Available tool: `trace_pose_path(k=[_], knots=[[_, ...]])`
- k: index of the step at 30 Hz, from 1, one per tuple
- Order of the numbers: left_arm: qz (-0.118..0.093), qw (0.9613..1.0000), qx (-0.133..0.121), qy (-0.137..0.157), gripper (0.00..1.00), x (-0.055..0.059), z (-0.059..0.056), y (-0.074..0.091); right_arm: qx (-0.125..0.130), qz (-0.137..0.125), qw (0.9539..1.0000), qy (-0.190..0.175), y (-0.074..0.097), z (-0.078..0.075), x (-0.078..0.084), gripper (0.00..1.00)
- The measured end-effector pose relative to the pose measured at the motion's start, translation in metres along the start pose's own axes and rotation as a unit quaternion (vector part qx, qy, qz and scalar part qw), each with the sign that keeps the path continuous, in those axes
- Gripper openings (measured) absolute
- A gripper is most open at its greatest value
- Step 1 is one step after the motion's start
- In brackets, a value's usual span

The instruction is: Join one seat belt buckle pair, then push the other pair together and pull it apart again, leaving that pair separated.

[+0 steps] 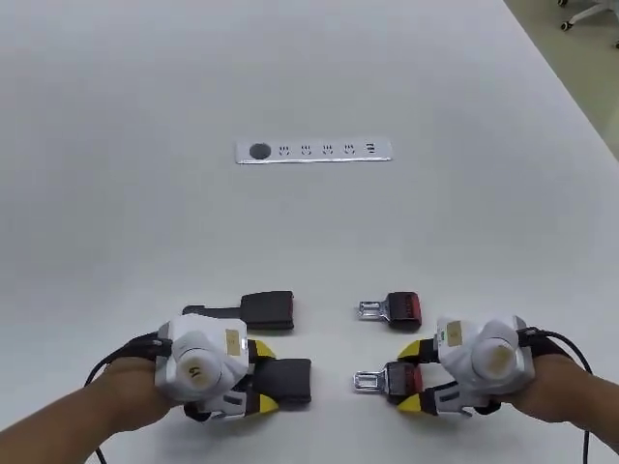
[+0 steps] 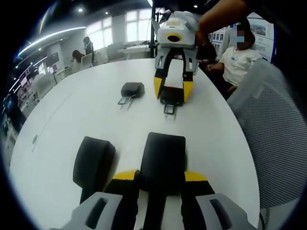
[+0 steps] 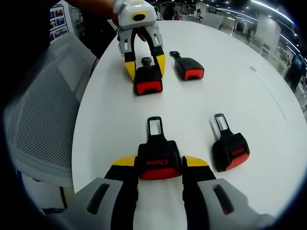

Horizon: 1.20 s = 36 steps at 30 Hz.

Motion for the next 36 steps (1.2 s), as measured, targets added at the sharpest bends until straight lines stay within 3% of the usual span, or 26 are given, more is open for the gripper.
trace_pose_path(k=[21,28,36], knots=[[0.006,1.0,0.001,0.001,0.34,-0.003,-0.001,0.0,-0.024,-0.029,0.9992,0.014,-0.021,0.008,-0.039,0.35],[0.008,1.0,0.002,0.002,0.34,-0.001,-0.002,0.0,-0.027,-0.036,0.9989,0.013,-0.037,0.012,-0.044,0.35],[0.01,1.0,0.002,0.0,0.34,-0.001,-0.003,0.0,-0.027,-0.042,0.9988,0.008,-0.043,0.016,-0.048,0.35]])
Point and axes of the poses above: the centre of the closed fingertips' face, and the gripper's own axes: y roughly backward along the fingers, z roughly to its left, x roughly out of its underside, the point moved 2 cm from there along y, roughly backward along the fingers, and after that the axes turned 7 degrees about -y, right-handed, at the moved point
